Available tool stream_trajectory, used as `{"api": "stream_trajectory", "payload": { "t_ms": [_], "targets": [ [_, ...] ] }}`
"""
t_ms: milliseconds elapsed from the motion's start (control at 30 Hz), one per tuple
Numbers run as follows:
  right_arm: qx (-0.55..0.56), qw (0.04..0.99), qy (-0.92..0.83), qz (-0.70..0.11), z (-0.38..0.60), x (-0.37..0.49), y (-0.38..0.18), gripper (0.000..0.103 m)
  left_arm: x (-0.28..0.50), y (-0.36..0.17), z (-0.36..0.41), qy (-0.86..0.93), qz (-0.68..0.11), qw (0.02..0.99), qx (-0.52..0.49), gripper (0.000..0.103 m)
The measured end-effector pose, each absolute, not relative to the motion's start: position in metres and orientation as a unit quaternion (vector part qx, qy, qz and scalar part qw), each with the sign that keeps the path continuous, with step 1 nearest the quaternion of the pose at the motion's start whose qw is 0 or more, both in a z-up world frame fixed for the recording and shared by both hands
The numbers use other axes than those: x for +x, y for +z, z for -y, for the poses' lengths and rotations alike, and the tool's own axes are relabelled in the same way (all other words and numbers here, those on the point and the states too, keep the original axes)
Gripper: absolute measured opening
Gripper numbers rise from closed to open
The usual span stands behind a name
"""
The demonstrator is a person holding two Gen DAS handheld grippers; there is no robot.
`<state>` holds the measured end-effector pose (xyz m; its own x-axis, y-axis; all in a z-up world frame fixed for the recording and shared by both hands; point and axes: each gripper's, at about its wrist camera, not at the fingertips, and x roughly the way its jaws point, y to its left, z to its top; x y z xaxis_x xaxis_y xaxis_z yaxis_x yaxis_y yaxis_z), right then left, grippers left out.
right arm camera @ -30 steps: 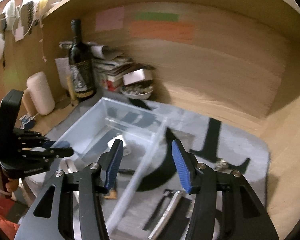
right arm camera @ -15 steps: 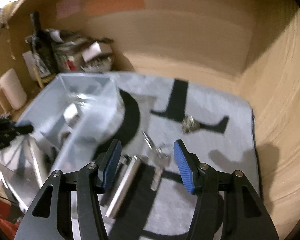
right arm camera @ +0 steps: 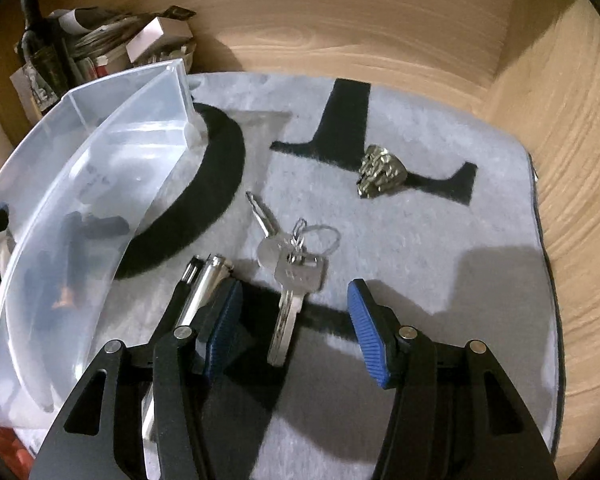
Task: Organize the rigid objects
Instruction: 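Grasp the set of keys on the mat with the right gripper, then carry the keys into the box and open the right gripper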
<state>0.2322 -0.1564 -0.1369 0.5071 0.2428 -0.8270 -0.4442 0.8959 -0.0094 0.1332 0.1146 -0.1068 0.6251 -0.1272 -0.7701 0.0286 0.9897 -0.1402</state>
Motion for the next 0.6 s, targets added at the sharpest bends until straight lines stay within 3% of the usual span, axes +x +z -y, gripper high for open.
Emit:
{"api": "stream_trajectory", "payload": {
  "t_ms": [200, 300, 367, 600],
  "targets": [
    [-0.111, 0.867, 0.199, -0.443, 0.1544, 0.2365, -0.1393, 0.049, 0.134, -0.1084, -0.1154, -0.045, -0.432, 0.899, -0.059, 0.017],
    [-0.11, 0.869, 0.198, -0.441, 0.1551, 0.2361, -0.1389, 0.038, 0.1339, -0.1086, -0.1149, -0.044, -0.432, 0.899, -0.058, 0.017],
    [-0.105, 0.869, 0.199, -0.441, 0.1557, 0.236, -0.1381, 0.024, 0.134, -0.1085, -0.115, -0.044, -0.432, 0.899, -0.058, 0.017],
    [-0.096, 0.866, 0.204, -0.445, 0.1565, 0.2347, -0.1347, 0.023, 0.134, -0.1085, -0.1149, -0.044, -0.432, 0.899, -0.058, 0.017]
  ]
}}
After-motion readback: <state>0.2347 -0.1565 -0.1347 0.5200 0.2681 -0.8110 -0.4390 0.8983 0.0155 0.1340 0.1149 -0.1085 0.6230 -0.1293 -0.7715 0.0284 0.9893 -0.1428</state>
